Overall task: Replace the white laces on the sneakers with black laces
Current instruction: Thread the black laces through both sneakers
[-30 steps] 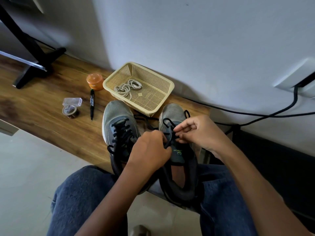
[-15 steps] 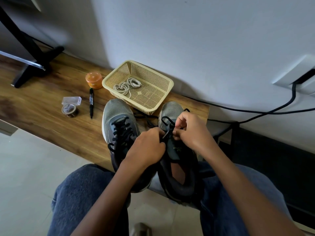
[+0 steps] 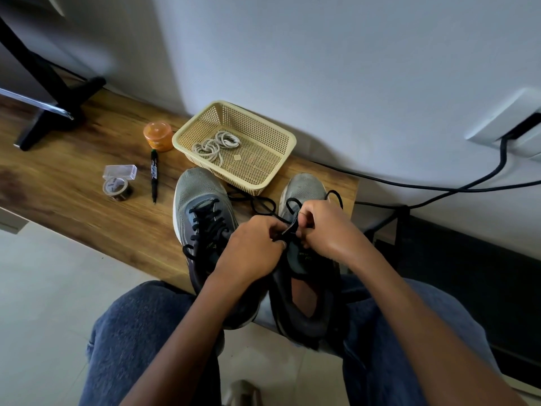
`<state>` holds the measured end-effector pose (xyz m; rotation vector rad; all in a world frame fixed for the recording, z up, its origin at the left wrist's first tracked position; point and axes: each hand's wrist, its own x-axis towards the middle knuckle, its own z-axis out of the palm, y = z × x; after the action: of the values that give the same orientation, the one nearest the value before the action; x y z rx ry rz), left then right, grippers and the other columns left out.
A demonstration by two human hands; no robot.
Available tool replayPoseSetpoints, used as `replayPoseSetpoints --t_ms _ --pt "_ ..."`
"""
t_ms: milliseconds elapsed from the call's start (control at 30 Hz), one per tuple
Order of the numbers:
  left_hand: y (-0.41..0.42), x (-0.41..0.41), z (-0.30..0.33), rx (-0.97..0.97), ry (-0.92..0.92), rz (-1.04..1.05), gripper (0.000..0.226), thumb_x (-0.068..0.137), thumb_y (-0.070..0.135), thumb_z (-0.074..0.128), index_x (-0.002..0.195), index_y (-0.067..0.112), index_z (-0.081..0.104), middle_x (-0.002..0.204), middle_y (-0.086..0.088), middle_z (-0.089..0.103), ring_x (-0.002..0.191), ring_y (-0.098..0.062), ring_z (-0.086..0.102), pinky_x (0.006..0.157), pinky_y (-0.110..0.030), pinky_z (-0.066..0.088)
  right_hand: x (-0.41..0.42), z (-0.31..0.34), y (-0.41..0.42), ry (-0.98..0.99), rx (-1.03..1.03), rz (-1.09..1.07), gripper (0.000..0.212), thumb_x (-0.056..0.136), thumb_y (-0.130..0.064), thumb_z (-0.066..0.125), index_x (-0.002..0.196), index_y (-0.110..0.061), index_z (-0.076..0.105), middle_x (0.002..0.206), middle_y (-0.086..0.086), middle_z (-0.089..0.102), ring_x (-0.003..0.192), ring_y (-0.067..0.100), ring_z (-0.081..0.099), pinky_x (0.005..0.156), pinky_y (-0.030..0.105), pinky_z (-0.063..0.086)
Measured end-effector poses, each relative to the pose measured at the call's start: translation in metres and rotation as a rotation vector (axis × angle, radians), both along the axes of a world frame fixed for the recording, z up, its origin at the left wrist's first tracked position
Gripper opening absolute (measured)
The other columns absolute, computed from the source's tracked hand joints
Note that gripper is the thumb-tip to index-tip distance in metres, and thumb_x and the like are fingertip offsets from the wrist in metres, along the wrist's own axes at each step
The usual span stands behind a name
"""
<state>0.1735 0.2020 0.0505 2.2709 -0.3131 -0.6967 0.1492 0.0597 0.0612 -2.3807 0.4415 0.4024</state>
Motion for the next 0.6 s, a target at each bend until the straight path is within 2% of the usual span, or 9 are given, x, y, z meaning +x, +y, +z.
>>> replayPoseSetpoints --t_ms 100,200,267,367,433,500,600 --pt "0.0002 0.0011 0.0001 -0.062 0.031 0.038 0.021 0.088 0.021 0.064 0.106 0.029 0.071 0.093 0.009 0.07 0.086 -0.007 0.065 0.082 -0.032 0.056 0.0003 -0.0028 0.0004 -0.002 -0.008 -0.01 0.03 0.084 0.001 0.054 0.069 -0.024 0.045 0.088 0.002 0.065 0.078 0.02 0.064 0.062 0.028 0.048" --pt "-0.0014 0.0016 0.0009 -0.128 0.037 0.087 0.022 0.095 0.022 0.053 0.104 0.022 0.073 0.09 0.006 0.071 0.085 -0.012 0.068 0.08 -0.04 0.058 -0.0004 -0.0041 0.0006 -0.032 0.01 -0.032 0.033 0.084 0.001 0.056 0.067 -0.023 0.041 0.077 0.001 0.059 0.075 0.023 0.063 0.059 0.03 0.045" --pt "-0.002 0.0024 0.0 -0.158 0.057 0.137 0.025 0.098 0.016 0.048 0.098 0.018 0.073 0.085 0.003 0.071 0.079 -0.016 0.07 0.075 -0.039 0.06 -0.0012 -0.0053 0.0003 -0.063 0.044 -0.051 0.036 0.082 0.005 0.055 0.065 -0.022 0.039 0.08 0.005 0.063 0.078 0.025 0.066 0.064 0.035 0.051" --pt "-0.0031 0.001 -0.002 -0.128 -0.011 0.181 0.013 0.092 0.014 0.06 0.09 0.019 0.072 0.071 0.005 0.069 0.067 -0.01 0.068 0.07 -0.033 0.059 -0.0012 -0.0027 -0.0012 -0.115 0.101 -0.056 0.035 0.083 0.005 0.06 0.067 -0.022 0.044 0.084 0.008 0.066 0.079 0.025 0.068 0.074 0.042 0.057" --pt "-0.0061 -0.0018 -0.0027 -0.082 -0.092 0.185 0.007 0.088 0.017 0.066 0.084 0.021 0.07 0.067 0.006 0.066 0.062 -0.007 0.065 0.07 -0.03 0.057 -0.0011 -0.0001 -0.0024 -0.138 0.093 -0.037 0.026 0.086 -0.002 0.063 0.074 -0.021 0.051 0.081 0.004 0.065 0.076 0.021 0.067 0.071 0.037 0.056" --pt "-0.0075 -0.0036 -0.0013 -0.061 -0.134 0.18 0.007 0.087 0.019 0.067 0.082 0.021 0.069 0.066 0.007 0.065 0.061 -0.005 0.063 0.07 -0.029 0.056 -0.0008 0.0012 -0.0018 -0.196 -0.001 -0.009 0.015 0.088 -0.008 0.061 0.082 -0.02 0.056 0.08 -0.002 0.063 0.076 0.016 0.062 0.066 0.03 0.049" --pt "-0.007 -0.0028 0.0006 -0.065 -0.157 0.174 0.005 0.085 0.019 0.069 0.08 0.021 0.068 0.067 0.008 0.064 0.067 -0.009 0.063 0.072 -0.034 0.057 0.0002 0.0012 -0.0048 -0.324 -0.197 -0.005 0.009 0.088 -0.017 0.062 0.082 -0.021 0.057 0.086 -0.004 0.059 0.085 0.017 0.055 0.066 0.031 0.041"
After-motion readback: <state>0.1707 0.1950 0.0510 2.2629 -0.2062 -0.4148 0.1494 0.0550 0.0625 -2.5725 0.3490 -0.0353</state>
